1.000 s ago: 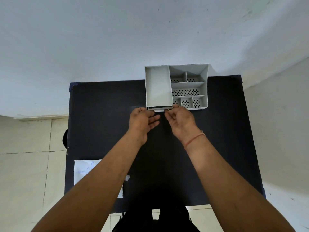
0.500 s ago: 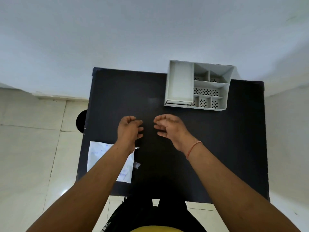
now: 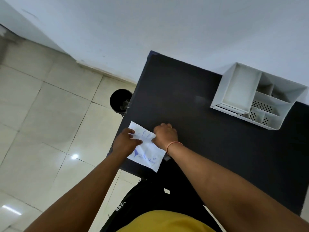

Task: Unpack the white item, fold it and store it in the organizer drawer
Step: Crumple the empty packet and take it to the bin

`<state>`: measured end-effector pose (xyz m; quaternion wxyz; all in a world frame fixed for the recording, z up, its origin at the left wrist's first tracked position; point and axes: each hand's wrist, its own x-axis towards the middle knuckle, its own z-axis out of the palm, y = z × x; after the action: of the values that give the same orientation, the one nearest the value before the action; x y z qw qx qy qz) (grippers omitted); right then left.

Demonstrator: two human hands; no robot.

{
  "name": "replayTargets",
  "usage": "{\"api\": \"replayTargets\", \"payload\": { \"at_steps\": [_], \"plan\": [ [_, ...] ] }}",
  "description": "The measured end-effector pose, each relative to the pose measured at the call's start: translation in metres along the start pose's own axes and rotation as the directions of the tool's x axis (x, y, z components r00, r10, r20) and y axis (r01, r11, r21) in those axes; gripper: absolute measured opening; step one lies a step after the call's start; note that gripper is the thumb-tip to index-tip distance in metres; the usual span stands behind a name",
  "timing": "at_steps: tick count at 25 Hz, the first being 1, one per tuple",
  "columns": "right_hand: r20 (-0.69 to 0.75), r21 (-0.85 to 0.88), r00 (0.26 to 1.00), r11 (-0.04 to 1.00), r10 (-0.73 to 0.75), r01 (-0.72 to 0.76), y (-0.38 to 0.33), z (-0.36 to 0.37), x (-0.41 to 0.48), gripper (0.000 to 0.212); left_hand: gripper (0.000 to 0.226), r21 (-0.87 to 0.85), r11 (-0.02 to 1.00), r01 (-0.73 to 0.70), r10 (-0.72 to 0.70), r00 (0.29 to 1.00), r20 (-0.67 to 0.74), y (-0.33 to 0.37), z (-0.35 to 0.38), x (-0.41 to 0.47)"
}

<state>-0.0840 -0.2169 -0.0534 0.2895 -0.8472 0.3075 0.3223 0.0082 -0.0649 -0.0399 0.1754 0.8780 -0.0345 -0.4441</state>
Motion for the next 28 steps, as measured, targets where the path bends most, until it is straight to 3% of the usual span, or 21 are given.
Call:
{"api": "replayTargets", "payload": {
  "at_steps": [2,4,6,7,9,10,12,15,17,19,20,22,25,28],
  "plan": [
    [0.181,0.299,0.983,0.954,-0.024,-0.031,-0.004,-0.012,-0.008,0.017,0.076,-0.047,0.997,-0.068,0.072,0.994,0.081,-0.006,-0.001,-0.007],
    [0.332,0.717,0.937,0.675,-0.11,-0.175,-0.007,-0.031,-0.027,0.003,0.087,-0.096,0.981,-0.169,0.183,0.971,0.151,-0.003,-0.008,-0.015],
    [0.386,0.898,0.892,0.316,-0.237,-0.305,-0.005,-0.049,-0.045,0.023,0.074,-0.284,0.937,-0.204,0.272,0.935,0.227,0.01,-0.02,-0.026],
    [0.373,0.924,0.882,0.199,-0.287,-0.326,-0.002,-0.057,-0.055,0.033,0.063,-0.432,0.889,-0.153,0.287,0.921,0.264,0.018,-0.027,-0.033],
    [0.308,0.951,0.898,0.059,-0.314,-0.305,0.002,-0.072,-0.07,0.049,0.045,-0.613,0.785,-0.087,0.351,0.878,0.325,0.035,-0.038,-0.05],
    [0.255,0.966,0.923,0.032,-0.288,-0.257,0.005,-0.08,-0.076,0.053,0.041,-0.627,0.771,-0.11,0.376,0.873,0.31,0.042,-0.042,-0.056],
    [0.109,0.992,0.983,0.078,-0.148,-0.098,0.012,-0.094,-0.091,0.055,0.038,-0.68,0.724,-0.119,0.377,0.893,0.245,0.05,-0.044,-0.069],
    [-0.153,0.953,0.988,0.269,0.028,0.14,0.029,-0.111,-0.122,0.026,0.04,-0.884,0.466,0.042,0.395,0.884,0.25,0.05,-0.041,-0.093],
    [-0.22,0.859,0.973,0.457,-0.073,0.228,0.038,-0.11,-0.15,0.025,0.031,-0.95,0.259,0.173,0.454,0.847,0.277,0.047,-0.033,-0.117],
    [-0.176,0.819,0.961,0.509,-0.214,0.263,0.034,-0.098,-0.177,0.046,0.021,-0.962,0.132,0.239,0.484,0.831,0.273,0.045,-0.025,-0.147],
    [-0.172,0.823,0.949,0.491,-0.265,0.287,0.026,-0.091,-0.193,0.052,0.027,-0.963,0.113,0.246,0.511,0.816,0.269,0.043,-0.02,-0.161],
    [-0.257,0.843,0.931,0.41,-0.26,0.347,0.005,-0.075,-0.216,0.044,0.026,-0.956,0.192,0.222,0.533,0.794,0.292,0.04,-0.015,-0.188],
    [-0.372,0.882,0.925,0.279,-0.082,0.379,-0.027,-0.052,-0.233,0.023,0.02,-0.905,0.426,-0.011,0.406,0.896,0.18,0.026,-0.021,-0.201],
    [-0.362,0.91,0.932,0.225,0.022,0.348,-0.052,-0.044,-0.228,0.014,0.028,-0.887,0.457,-0.064,0.374,0.919,0.126,0.003,-0.045,-0.195]
  ]
}}
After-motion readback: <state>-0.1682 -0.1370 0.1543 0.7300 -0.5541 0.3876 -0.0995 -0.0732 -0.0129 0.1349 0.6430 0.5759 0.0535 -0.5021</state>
